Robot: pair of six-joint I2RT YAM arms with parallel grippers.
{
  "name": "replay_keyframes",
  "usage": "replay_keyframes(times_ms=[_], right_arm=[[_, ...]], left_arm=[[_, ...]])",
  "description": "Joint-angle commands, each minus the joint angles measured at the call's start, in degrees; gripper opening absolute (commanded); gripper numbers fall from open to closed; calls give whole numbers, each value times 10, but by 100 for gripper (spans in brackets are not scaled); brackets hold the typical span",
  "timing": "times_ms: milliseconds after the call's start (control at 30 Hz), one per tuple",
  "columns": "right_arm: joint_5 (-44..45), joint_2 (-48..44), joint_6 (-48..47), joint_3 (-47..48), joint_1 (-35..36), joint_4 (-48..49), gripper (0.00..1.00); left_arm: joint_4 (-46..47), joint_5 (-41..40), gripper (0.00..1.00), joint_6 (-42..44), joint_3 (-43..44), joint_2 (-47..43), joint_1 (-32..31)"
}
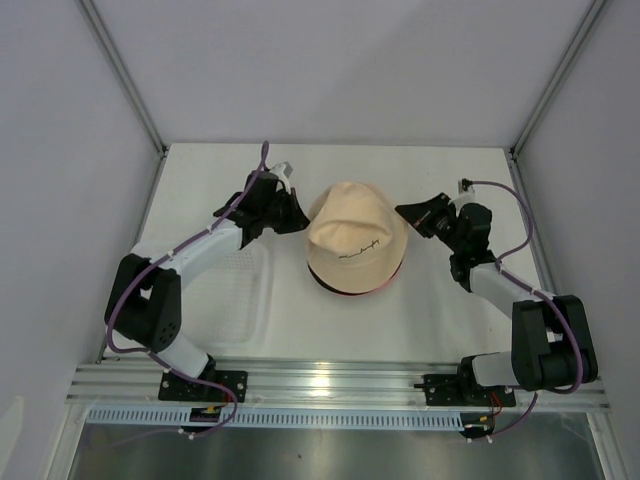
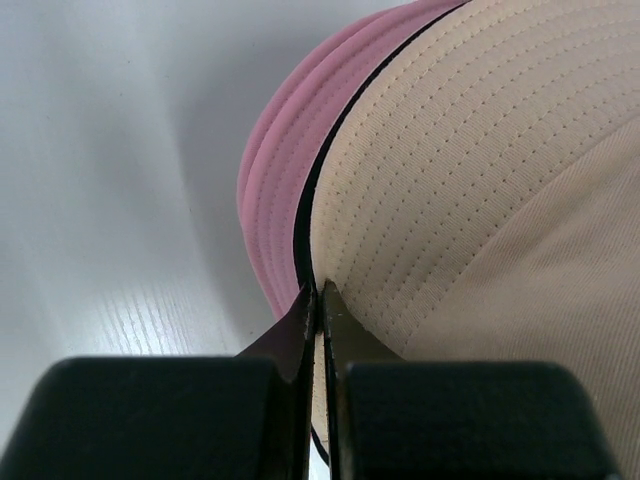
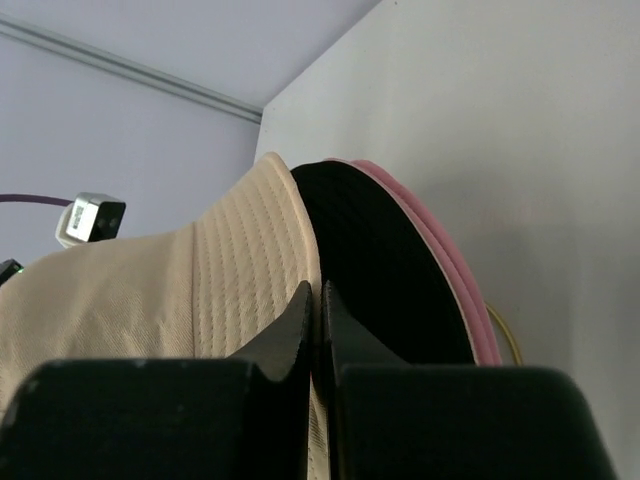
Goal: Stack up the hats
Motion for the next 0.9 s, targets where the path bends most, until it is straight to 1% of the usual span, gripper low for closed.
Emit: replay_keyframes(times_ms=[0, 67, 167, 267, 300, 367, 467, 533, 667, 767, 800, 867], right_arm=[[15, 4, -41, 0, 5, -39, 0], [23, 5, -55, -16, 5, -51, 0], [29, 15, -58, -43, 8, -35, 0], [56, 33, -84, -51, 27, -45, 0], [81, 37, -107, -49, 35, -53, 0], [104, 47, -122, -50, 58, -67, 0], [166, 47, -150, -58, 84, -80, 0], [220, 47, -172, -55, 113, -94, 0], [296, 54, -188, -58, 144, -96, 0], [316, 49, -183, -71, 151, -93, 0], [318, 41, -183, -75, 152, -94, 0], [317, 26, -184, -74, 151, -100, 0]], left_arm=[[5, -11, 1, 12, 11, -15, 5], [2, -17, 1, 11, 1, -28, 12], [-4, -38, 1, 16, -7, -45, 14], [-15, -51, 1, 22, -12, -53, 14], [-17, -60, 1, 24, -11, -54, 14], [-25, -69, 1, 27, -12, -54, 14], [-28, -84, 1, 30, -18, -53, 14], [-26, -101, 1, 29, -29, -52, 14], [-17, -119, 1, 21, -51, -48, 14], [9, -114, 1, 23, -81, -72, 14], [15, -112, 2, 23, -93, -81, 14], [26, -109, 16, 27, -104, -113, 14]])
